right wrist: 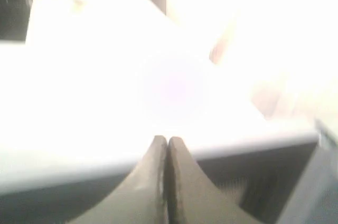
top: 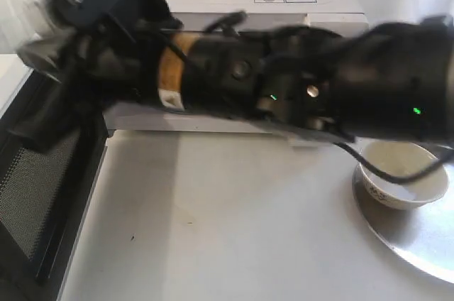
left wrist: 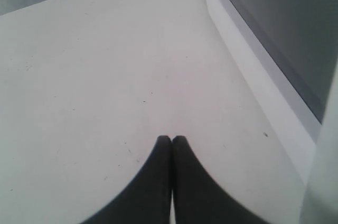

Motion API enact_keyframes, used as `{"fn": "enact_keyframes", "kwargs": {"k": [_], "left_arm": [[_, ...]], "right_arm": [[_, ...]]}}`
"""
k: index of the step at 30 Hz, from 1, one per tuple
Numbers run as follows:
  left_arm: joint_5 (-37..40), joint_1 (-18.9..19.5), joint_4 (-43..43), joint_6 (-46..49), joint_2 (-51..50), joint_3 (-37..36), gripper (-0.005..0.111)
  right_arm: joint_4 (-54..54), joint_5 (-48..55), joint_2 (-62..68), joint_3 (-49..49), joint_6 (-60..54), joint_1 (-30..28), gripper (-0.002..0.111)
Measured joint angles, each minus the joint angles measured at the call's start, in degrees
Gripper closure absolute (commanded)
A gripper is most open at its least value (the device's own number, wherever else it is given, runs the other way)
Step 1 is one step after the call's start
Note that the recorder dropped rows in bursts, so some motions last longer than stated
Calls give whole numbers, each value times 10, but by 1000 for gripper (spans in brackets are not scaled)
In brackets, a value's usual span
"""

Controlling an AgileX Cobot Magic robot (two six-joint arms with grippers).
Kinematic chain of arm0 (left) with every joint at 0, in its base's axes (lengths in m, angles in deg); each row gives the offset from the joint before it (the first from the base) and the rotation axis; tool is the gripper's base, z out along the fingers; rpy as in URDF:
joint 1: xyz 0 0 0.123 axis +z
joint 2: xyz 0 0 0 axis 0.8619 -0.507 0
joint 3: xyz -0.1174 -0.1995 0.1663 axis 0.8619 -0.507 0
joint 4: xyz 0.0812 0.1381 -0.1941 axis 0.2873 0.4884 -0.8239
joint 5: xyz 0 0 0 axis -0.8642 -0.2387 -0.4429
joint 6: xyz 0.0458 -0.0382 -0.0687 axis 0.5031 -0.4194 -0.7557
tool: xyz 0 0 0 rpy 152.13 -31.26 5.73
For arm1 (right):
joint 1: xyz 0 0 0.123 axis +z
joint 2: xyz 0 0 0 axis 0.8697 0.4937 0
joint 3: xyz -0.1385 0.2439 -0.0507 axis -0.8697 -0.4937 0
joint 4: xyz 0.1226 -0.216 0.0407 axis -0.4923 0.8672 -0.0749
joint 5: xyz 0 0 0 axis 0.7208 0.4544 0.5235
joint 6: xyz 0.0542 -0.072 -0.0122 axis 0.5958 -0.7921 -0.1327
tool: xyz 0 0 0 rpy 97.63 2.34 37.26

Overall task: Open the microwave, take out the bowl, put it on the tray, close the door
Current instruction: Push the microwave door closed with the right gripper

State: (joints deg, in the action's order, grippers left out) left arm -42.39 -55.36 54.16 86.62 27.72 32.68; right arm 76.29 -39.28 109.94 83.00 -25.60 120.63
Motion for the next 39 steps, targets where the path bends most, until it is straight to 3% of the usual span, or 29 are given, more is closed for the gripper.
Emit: {"fn": "enact_keyframes", "kwargs": {"k": [5,9,11,15,19,23,31,39], "left_arm": [[0,0,0,0,0,0,107],[-1,0,0,0,0,0,107],[-1,0,0,0,0,0,107],[-1,0,0,0,0,0,107],[-1,0,0,0,0,0,107],[-1,0,0,0,0,0,107],[-1,0,0,0,0,0,107],[-1,0,0,0,0,0,107]], "right_arm": [[-21,78,133,217,-41,75,108],[-4,327,254,371,-192,122,108],[80,470,257,390,-224,123,108],[232,708,263,388,-74,87,108],[336,901,258,384,-25,52,108],[366,947,255,381,-19,27,108],[374,936,243,324,24,27,108],[361,905,99,216,93,27,108]]}}
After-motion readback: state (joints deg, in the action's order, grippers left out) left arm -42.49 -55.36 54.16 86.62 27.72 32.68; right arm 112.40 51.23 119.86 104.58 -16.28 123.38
